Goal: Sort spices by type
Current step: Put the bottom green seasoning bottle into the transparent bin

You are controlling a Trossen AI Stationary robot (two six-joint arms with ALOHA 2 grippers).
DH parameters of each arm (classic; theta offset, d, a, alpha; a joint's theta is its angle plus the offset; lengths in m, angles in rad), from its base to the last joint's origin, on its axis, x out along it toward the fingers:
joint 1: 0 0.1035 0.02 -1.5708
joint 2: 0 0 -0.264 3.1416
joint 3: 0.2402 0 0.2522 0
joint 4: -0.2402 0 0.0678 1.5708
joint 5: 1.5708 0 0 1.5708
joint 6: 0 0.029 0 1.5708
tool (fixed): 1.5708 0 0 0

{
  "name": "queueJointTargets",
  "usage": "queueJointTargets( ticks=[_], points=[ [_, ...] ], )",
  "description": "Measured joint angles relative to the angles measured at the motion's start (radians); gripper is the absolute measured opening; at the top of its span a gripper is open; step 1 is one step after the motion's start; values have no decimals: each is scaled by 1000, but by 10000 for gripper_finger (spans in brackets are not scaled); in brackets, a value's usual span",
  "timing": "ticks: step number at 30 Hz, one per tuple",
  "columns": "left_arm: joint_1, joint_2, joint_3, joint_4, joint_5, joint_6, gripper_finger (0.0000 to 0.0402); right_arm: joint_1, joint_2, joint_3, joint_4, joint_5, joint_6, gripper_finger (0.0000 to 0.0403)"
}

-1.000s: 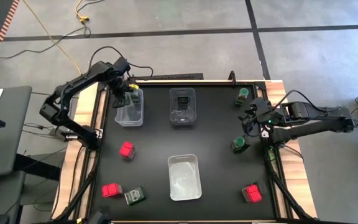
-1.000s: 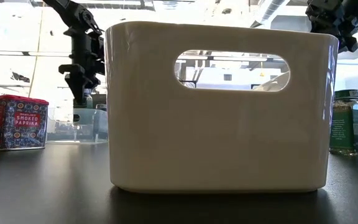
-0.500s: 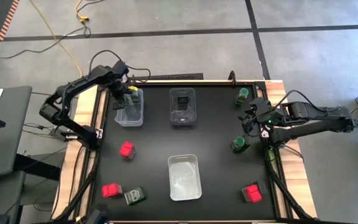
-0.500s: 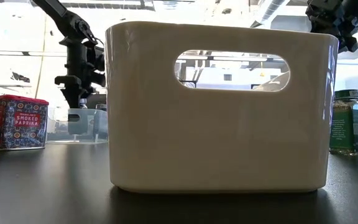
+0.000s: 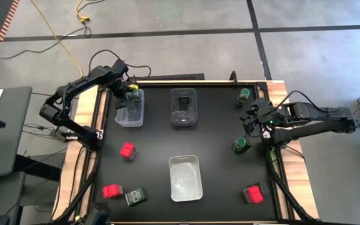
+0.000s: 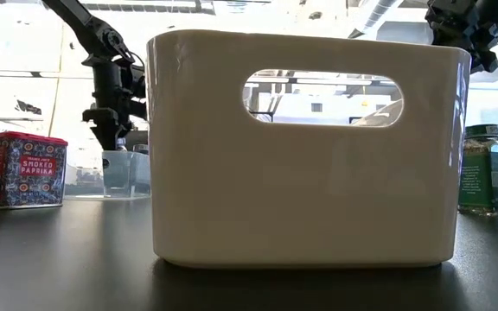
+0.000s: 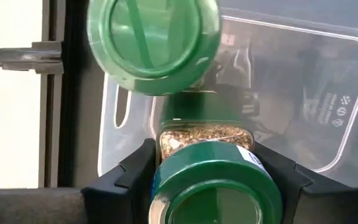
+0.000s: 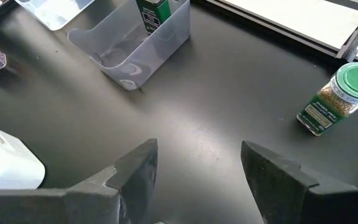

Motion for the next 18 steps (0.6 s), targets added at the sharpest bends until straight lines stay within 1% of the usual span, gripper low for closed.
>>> queueJointTargets(
  ticks=[4,11,18],
  points=[
    [12,9,0,-2,4,10,194,0,0,0,0,0,0,260],
    [17,83,5,-4,5,-8,194,0,0,0,0,1,11,260],
    [18,68,3,-3,4,-6,195,0,0,0,0,1,23,260]
  ],
)
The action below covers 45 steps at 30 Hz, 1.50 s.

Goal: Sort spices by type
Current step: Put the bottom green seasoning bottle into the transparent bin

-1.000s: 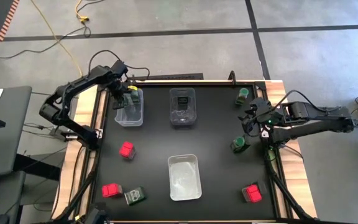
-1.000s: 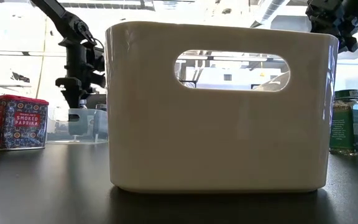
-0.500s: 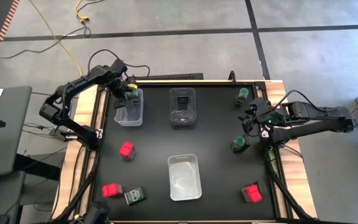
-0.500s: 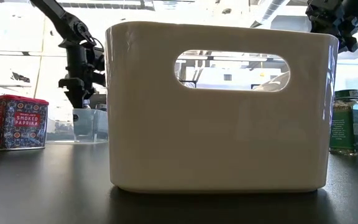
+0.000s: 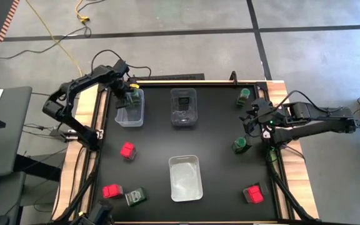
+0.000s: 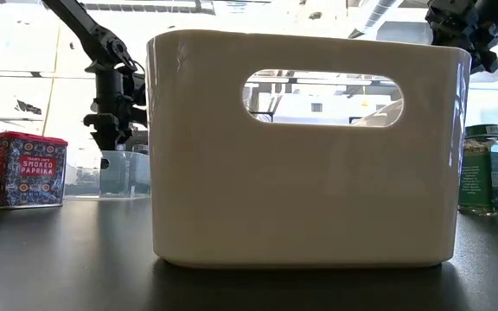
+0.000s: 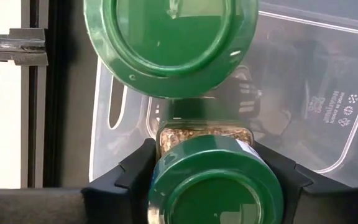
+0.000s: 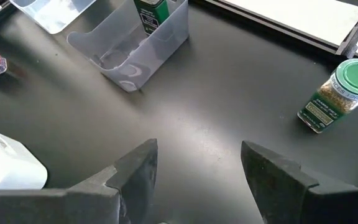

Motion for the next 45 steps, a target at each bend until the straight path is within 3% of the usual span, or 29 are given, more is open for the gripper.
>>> queueJointTargets(
  ticks=[45],
  points=[
    [7,2,5,0,6,-19,204,0,0,0,0,1,3,260]
  ],
)
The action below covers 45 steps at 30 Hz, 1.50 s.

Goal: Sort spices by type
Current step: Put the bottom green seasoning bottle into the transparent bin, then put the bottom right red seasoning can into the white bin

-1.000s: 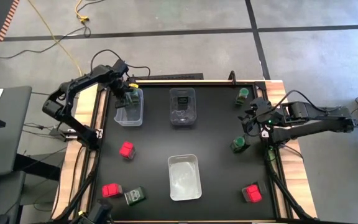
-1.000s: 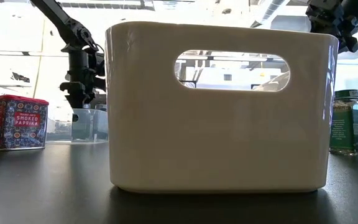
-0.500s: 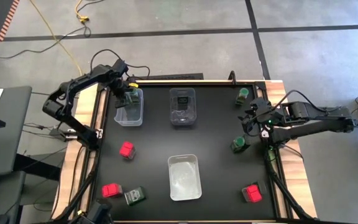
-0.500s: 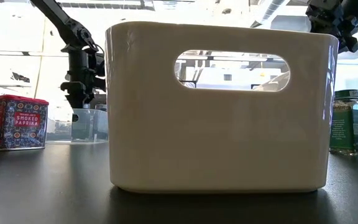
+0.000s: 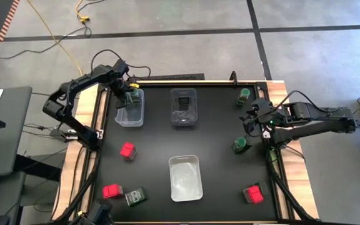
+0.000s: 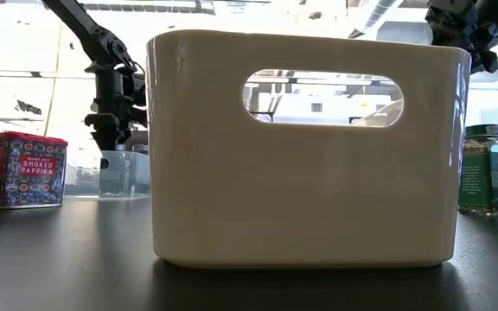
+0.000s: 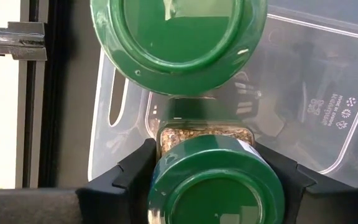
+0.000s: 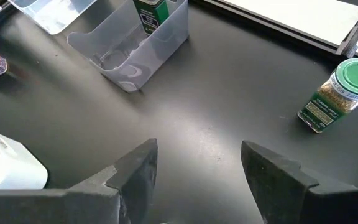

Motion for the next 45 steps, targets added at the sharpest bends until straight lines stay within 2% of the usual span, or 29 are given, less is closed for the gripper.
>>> queueJointTargets(
  ticks=[8,20,28,38,45],
  points=[
    [0,0,0,4,1,-2,208,0,0,0,0,0,0,260],
    [0,2,-2,18,0,-9,279,0,0,0,0,0,4,260],
    [0,-2,-1,16,1,-21,283,0,0,0,0,0,5,260],
    [0,-73,0,19,26,-6,284,0,0,0,0,0,8,260],
    [0,-112,0,19,25,-11,300,0,0,0,0,0,8,260]
  ],
)
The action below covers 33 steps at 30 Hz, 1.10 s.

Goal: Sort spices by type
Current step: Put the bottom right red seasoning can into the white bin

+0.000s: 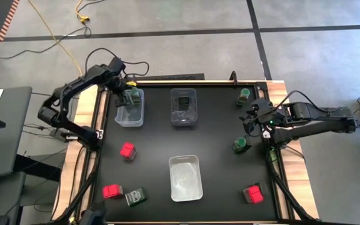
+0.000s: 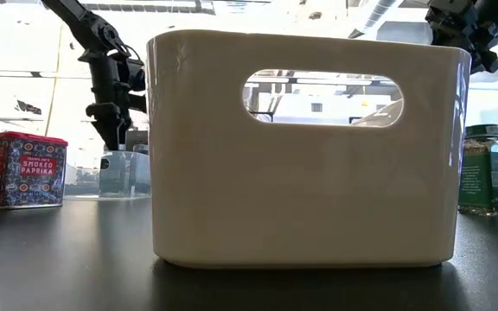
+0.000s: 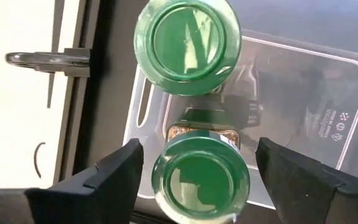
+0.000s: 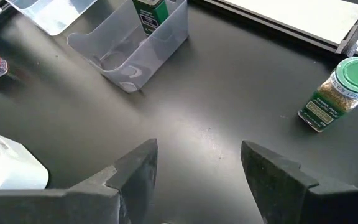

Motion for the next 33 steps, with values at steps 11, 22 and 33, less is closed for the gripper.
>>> queueJointTargets(
  ticks=[11,22,33],
  points=[
    [-19,-126,1,0,-5,-48,312,0,0,0,0,0,0,260],
    [-87,-333,1,10,-16,-282,312,0,0,0,0,0,88,260],
    [-345,-465,-26,64,60,-683,312,0,27,0,-1,0,147,260]
  ],
)
